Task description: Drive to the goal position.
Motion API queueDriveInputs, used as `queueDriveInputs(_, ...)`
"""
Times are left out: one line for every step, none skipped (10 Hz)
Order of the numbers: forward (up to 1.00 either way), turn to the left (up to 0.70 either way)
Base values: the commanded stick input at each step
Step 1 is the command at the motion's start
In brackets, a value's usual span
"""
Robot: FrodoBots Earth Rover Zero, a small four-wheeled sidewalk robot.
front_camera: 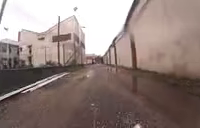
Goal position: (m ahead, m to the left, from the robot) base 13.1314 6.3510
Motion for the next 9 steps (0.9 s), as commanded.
queueDriveInputs(0.5,-0.39)
queueDriveInputs(0.5,-0.39)
queueDriveInputs(0.5,-0.39)
queueDriveInputs(0.5,0.12)
queueDriveInputs(0.5,0.12)
queueDriveInputs(0.5,0.12)
queueDriveInputs(0.5,0.12)
queueDriveInputs(0.5,0.12)
queueDriveInputs(0.5,0.12)
